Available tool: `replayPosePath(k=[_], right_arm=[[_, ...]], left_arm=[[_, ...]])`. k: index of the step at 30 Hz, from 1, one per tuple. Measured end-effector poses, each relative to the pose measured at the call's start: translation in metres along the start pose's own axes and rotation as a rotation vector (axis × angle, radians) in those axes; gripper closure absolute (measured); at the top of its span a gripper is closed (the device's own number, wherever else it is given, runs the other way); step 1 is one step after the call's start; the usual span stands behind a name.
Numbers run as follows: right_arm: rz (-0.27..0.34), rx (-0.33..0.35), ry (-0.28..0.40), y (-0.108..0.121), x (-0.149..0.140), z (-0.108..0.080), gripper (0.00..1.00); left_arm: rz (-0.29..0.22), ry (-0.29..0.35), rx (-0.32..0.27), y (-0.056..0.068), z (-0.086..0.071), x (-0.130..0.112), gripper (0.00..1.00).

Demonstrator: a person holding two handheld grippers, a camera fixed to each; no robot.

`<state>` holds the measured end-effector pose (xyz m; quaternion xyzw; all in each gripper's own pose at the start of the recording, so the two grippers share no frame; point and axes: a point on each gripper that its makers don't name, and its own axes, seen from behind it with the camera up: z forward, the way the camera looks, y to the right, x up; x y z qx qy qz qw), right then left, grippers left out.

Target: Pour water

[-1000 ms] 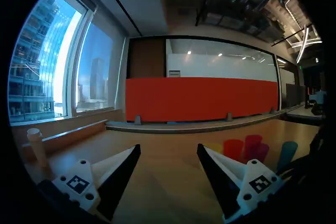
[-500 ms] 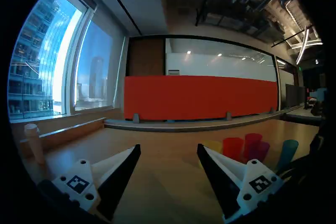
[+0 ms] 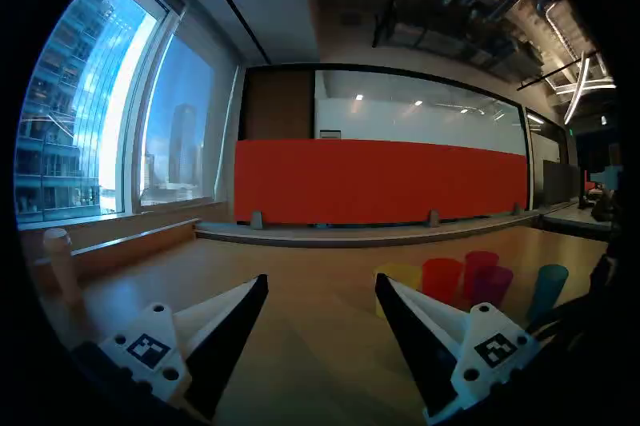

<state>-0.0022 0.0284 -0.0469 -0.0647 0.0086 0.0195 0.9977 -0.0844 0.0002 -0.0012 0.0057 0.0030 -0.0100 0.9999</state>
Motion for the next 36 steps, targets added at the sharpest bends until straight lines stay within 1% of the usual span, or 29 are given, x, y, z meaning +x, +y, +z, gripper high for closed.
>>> replayPosePath(k=[5,18,26,32,36], right_arm=[[-0.001,-0.003,-0.001,0.0017,0.0007,-0.0010,0.00],[-0.003,-0.001,-0.001,0.0004,-0.0003,-0.0010,0.00],[-0.001,0.006,0.012,0.0022,0.0038,-0.0015,0.00],[-0.016,0.018,0.034,0.0043,0.0083,-0.0034,0.00],[-0.030,0.026,0.034,0.0046,0.0063,-0.0032,0.00]], left_arm=[[0.011,-0.006,0.001,-0.0007,0.0004,-0.0021,0.00],[0.016,-0.019,0.000,-0.0010,0.0017,-0.0052,0.00],[0.017,-0.022,-0.001,-0.0011,0.0024,-0.0057,0.00],[0.017,-0.022,-0.001,-0.0010,0.0021,-0.0056,0.00],[0.017,-0.022,-0.001,-0.0009,0.0023,-0.0059,0.00]])
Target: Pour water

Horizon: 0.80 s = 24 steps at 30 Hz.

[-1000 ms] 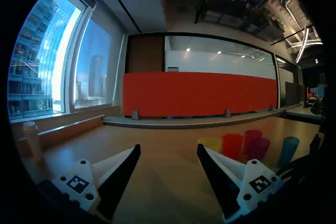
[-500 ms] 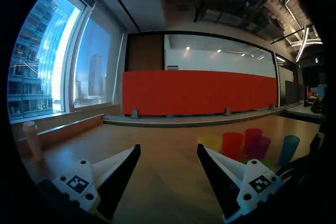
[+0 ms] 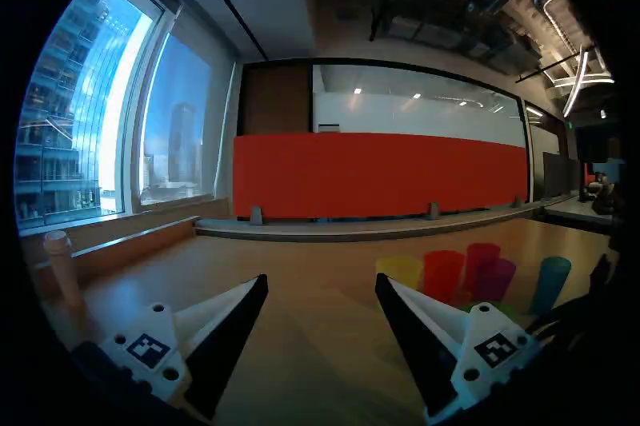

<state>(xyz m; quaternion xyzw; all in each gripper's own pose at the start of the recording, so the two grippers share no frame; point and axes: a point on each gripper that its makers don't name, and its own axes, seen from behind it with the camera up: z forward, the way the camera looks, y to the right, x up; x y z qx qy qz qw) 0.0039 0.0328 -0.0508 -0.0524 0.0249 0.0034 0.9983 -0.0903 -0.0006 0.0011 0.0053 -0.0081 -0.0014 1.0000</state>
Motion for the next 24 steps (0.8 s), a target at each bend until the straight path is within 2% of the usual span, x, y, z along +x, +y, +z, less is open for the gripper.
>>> replayPosePath(k=[8,14,24], right_arm=[[-0.030,0.012,0.003,-0.007,-0.008,0.005,0.00],[-0.038,0.033,-0.006,-0.020,-0.026,0.014,0.00],[0.015,0.026,-0.024,-0.027,-0.054,0.030,0.00]], left_arm=[[0.000,0.000,0.000,0.000,-0.001,0.000,0.00],[0.000,0.000,0.000,0.000,-0.001,0.000,0.00],[0.000,0.000,0.000,0.000,-0.001,0.000,0.00]])
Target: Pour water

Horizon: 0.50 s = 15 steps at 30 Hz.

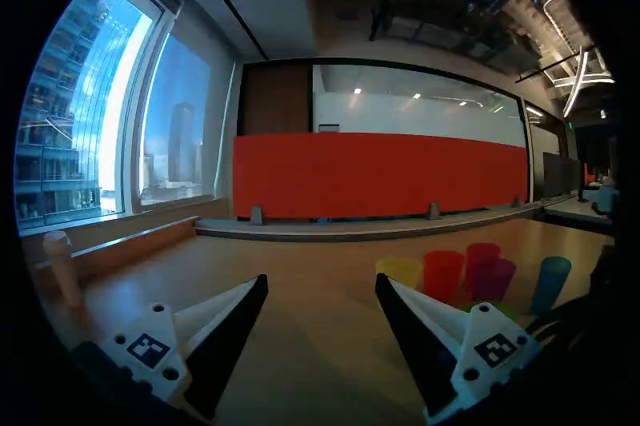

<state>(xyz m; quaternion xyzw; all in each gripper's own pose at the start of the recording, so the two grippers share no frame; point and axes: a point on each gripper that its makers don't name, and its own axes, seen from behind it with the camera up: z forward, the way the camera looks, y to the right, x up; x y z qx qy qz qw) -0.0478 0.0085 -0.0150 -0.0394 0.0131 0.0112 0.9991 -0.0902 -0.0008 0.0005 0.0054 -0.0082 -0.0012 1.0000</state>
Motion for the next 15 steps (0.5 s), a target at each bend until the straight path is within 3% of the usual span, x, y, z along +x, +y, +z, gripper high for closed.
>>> replayPosePath(k=[15], right_arm=[[0.064,0.012,-0.010,-0.008,-0.030,0.009,0.00]], left_arm=[[0.000,0.000,0.000,0.000,0.000,0.000,0.00]])
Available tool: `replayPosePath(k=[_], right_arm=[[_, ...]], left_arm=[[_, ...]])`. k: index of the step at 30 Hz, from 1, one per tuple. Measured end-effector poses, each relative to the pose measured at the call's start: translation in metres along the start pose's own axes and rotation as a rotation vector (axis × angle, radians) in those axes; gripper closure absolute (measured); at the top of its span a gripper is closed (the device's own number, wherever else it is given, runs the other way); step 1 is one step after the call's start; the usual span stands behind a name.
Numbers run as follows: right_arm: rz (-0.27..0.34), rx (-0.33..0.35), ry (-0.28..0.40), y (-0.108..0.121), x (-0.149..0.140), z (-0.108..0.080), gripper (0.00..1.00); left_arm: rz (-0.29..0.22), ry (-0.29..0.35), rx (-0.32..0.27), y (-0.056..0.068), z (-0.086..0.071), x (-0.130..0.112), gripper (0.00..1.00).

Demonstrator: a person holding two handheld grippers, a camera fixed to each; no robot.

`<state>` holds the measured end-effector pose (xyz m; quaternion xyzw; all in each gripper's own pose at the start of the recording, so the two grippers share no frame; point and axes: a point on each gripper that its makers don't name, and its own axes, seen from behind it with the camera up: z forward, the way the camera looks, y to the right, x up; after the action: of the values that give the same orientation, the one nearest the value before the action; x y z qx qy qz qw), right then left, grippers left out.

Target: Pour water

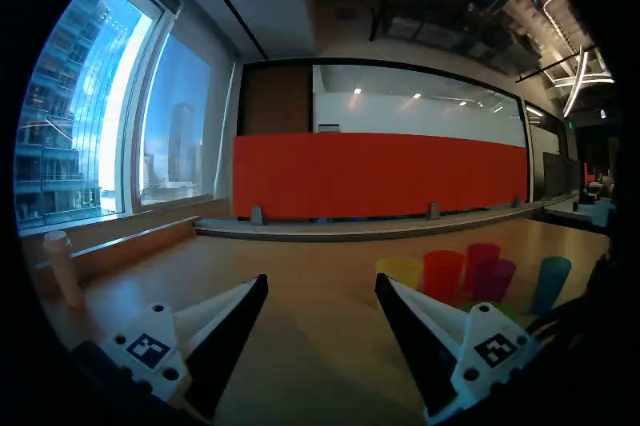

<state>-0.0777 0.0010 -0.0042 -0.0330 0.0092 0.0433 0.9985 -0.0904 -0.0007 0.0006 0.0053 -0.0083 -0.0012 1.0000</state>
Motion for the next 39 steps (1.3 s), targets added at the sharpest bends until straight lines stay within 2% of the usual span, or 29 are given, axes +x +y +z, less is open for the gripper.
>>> replayPosePath(k=[8,23,39], right_arm=[[-0.010,-0.013,-0.004,0.008,-0.010,0.002,0.00],[-0.024,-0.012,-0.019,0.008,-0.022,0.009,0.00],[-0.031,-0.011,-0.015,0.007,-0.018,0.004,0.00]], left_arm=[[0.000,0.000,0.000,0.000,0.000,0.000,0.00],[0.000,0.001,0.000,0.000,0.001,0.000,0.00],[0.000,0.000,0.000,0.000,0.001,0.000,0.00]])
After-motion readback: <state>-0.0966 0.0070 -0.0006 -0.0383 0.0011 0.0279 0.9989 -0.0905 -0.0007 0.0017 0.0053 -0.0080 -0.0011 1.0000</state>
